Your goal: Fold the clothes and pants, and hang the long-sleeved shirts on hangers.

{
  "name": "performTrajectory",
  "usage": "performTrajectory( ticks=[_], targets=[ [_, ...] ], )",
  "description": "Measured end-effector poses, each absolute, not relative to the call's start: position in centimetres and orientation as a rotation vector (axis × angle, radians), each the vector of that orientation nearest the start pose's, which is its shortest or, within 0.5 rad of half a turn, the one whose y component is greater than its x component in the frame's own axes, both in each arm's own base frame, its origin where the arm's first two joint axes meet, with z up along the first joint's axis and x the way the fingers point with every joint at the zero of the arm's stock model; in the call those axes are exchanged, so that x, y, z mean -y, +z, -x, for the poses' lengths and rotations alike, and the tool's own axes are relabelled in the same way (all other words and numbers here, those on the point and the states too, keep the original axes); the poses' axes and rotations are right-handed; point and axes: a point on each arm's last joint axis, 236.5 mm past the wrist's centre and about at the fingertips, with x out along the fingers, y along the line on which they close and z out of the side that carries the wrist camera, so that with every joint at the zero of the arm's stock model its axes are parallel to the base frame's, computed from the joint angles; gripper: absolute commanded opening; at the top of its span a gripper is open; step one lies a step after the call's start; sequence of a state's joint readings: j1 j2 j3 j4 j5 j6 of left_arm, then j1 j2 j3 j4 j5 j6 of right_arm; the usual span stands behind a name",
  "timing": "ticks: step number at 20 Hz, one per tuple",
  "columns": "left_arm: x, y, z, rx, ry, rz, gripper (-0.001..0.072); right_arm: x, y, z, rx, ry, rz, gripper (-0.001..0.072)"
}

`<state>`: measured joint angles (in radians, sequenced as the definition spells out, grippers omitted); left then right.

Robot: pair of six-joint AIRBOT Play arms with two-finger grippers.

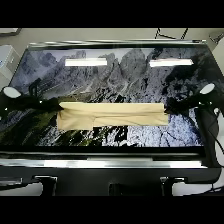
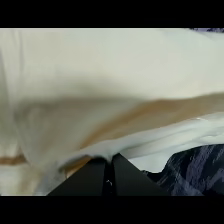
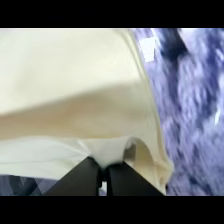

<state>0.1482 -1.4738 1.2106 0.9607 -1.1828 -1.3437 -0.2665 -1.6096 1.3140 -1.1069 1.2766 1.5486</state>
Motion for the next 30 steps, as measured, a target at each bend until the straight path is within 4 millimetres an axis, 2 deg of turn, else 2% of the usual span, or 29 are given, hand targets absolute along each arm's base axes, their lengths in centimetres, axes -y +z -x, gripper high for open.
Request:
performTrajectory(
  ticks=[2, 5, 6, 7, 8, 9, 12, 14, 16, 17, 18, 19, 20, 21, 23, 24, 26, 28, 30],
  targets=[
    [6.7, -2.3, -43.6, -1.328, -0.335, 0.511, 0.0028, 0.4, -6.2, -42.7, -1.452, 0.040, -0.661, 0.0031],
    [6.9, -4.5, -45.6, -1.382, -0.335, 0.536, 0.0030, 0.3, -7.8, -44.1, -1.454, 0.013, -0.698, 0.0042],
    [7.0, -5.3, -45.8, -1.401, -0.336, 0.542, 0.0103, 0.2, -8.2, -44.3, -1.457, 0.008, -0.709, 0.0111],
    [7.0, -5.9, -45.8, -1.419, -0.336, 0.547, 0.0291, 0.2, -8.4, -44.4, -1.459, 0.007, -0.715, 0.0335],
    [7.0, -6.3, -45.9, -1.430, -0.334, 0.552, 0.0487, 0.2, -8.4, -44.6, -1.457, 0.006, -0.724, 0.0599],
    [7.0, -6.5, -45.8, -1.446, -0.333, 0.561, 0.0530, 0.4, -8.1, -44.8, -1.459, 0.010, -0.730, 0.0709],
    [6.2, -5.4, -45.7, -1.452, -0.340, 0.568, 0.0530, 2.0, -7.5, -43.8, -1.497, 0.033, -0.722, 0.0712],
    [5.8, -3.8, -45.7, -1.430, -0.348, 0.562, 0.0529, 2.8, -8.1, -42.7, -1.539, 0.044, -0.739, 0.0714],
    [5.7, -1.8, -45.6, -1.398, -0.360, 0.547, 0.0529, 1.9, -8.8, -42.1, -1.578, 0.098, -0.785, 0.0712],
    [5.9, -0.6, -45.6, -1.376, -0.369, 0.541, 0.0528, 1.0, -9.0, -41.9, -1.594, 0.137, -0.818, 0.0686],
    [6.3, 0.5, -45.6, -1.354, -0.380, 0.531, 0.0524, 0.0, -9.1, -42.0, -1.602, 0.177, -0.851, 0.0611],
    [6.9, 1.6, -45.6, -1.335, -0.398, 0.525, 0.0514, -0.9, -9.5, -42.1, -1.609, 0.203, -0.871, 0.0342],
    [7.7, 2.7, -45.6, -1.311, -0.416, 0.518, 0.0454, -1.4, -9.9, -42.2, -1.613, 0.213, -0.879, 0.0055],
    [8.5, 3.6, -45.8, -1.284, -0.430, 0.511, 0.0347, -1.7, -10.4, -42.4, -1.611, 0.215, -0.881, 0.0031],
    [10.7, 4.9, -46.3, -1.234, -0.465, 0.494, 0.0056, -2.7, -9.5, -43.5, -1.568, 0.256, -0.903, 0.0030],
    [12.3, 5.1, -46.6, -1.212, -0.485, 0.482, 0.0029, -3.3, -8.2, -43.7, -1.549, 0.296, -0.905, 0.0030],
    [16.2, 4.8, -46.9, -1.179, -0.526, 0.454, 0.0029, -4.5, -4.8, -44.5, -1.480, 0.367, -0.898, 0.0030],
    [20.9, 3.1, -46.4, -1.193, -0.569, 0.431, 0.0028, -5.7, -0.7, -44.6, -1.414, 0.434, -0.861, 0.0030],
    [26.1, 0.2, -45.0, -1.239, -0.610, 0.420, 0.0029, -7.1, 3.8, -43.9, -1.349, 0.491, -0.809, 0.0030]
  ],
)
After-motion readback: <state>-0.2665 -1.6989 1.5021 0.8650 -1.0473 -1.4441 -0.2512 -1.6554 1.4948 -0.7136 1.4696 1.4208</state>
